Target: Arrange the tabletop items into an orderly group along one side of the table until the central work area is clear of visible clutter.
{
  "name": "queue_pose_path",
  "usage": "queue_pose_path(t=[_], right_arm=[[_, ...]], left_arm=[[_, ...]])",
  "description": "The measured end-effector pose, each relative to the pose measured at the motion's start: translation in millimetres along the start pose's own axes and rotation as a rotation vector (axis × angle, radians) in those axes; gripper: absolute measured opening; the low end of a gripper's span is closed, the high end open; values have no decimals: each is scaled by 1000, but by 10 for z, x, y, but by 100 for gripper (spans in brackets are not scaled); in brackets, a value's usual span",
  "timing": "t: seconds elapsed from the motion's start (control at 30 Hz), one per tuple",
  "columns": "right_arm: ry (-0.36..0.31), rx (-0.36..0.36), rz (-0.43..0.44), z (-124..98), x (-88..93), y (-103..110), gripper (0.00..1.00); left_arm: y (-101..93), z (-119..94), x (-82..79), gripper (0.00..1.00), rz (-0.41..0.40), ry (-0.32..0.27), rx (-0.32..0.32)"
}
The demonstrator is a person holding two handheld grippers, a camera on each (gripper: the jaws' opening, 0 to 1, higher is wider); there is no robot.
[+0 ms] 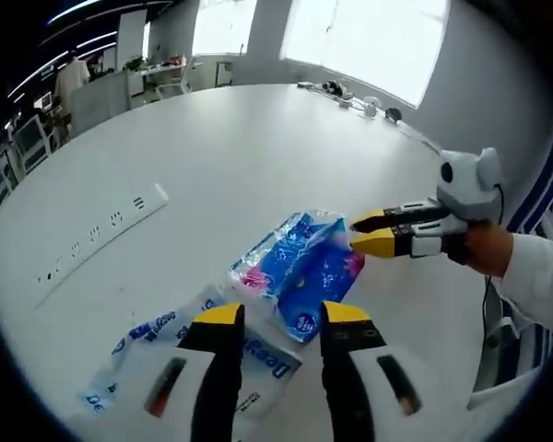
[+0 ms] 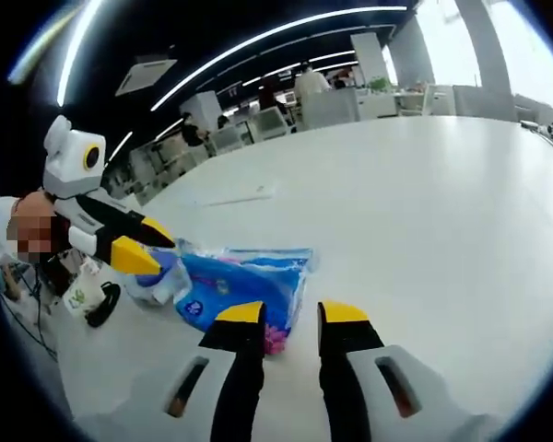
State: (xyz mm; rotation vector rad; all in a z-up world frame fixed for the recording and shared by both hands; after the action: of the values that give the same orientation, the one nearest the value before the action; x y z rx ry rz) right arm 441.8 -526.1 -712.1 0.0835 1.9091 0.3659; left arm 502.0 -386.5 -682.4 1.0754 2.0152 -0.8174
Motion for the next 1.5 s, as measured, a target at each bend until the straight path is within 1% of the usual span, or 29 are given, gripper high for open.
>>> queue_pose_path(t=[0.1,0.23,0.3,0.4,0.43,0.67,0.77,0.83,0.93,1.1,1.43,1.5], right_arm=[[-1,3,-3,-13,-20,11,23],[-2,9,1,-35,-56,35,27],[-3,11,-3,-43,-75,51,29],[-6,11,-5,-57,-114,80,32],[-7,12,-8,-64,-133,92,32],[-20,10,-17,-103,-230,177,38],[-21,6,-23,-119,-253,230,40],[-22,-1,-27,-133,-277,281,41],[-28,-5,-26,-148,-309,334,44],[-33,-21,-33,-172,-359,459,47],[-64,-50,-44,-232,-520,692,52],[-69,-56,-47,-246,-550,741,53]], left_arm=[[11,-36,-34,40,-9,-17,6],[45,-101,-55,43,-22,-27,3],[50,-134,-64,47,-23,-28,6],[64,-188,-101,53,-25,-47,10],[72,-202,-111,54,-24,-52,10],[61,-342,-170,65,-37,-83,38],[57,-413,-181,67,-40,-94,53],[52,-465,-206,68,-56,-113,67],[69,-559,-243,70,-56,-133,73],[83,-692,-257,71,-62,-148,92],[96,-965,-277,75,-53,-188,118],[126,-1026,-281,77,-67,-197,118]])
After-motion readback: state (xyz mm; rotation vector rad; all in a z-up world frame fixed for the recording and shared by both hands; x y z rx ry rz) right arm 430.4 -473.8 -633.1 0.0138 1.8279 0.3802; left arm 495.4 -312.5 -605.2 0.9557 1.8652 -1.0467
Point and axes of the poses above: the point that each gripper's makers call its tool centre point, and the gripper's own axes: z roughly forward along the fingers, y roughly to its left, x roughly out of its underside, the point moved 3 cm from there along -z, roughly backward along the fingers, and after that the axes turned 12 degrees about -y, right-handed, at the moved point
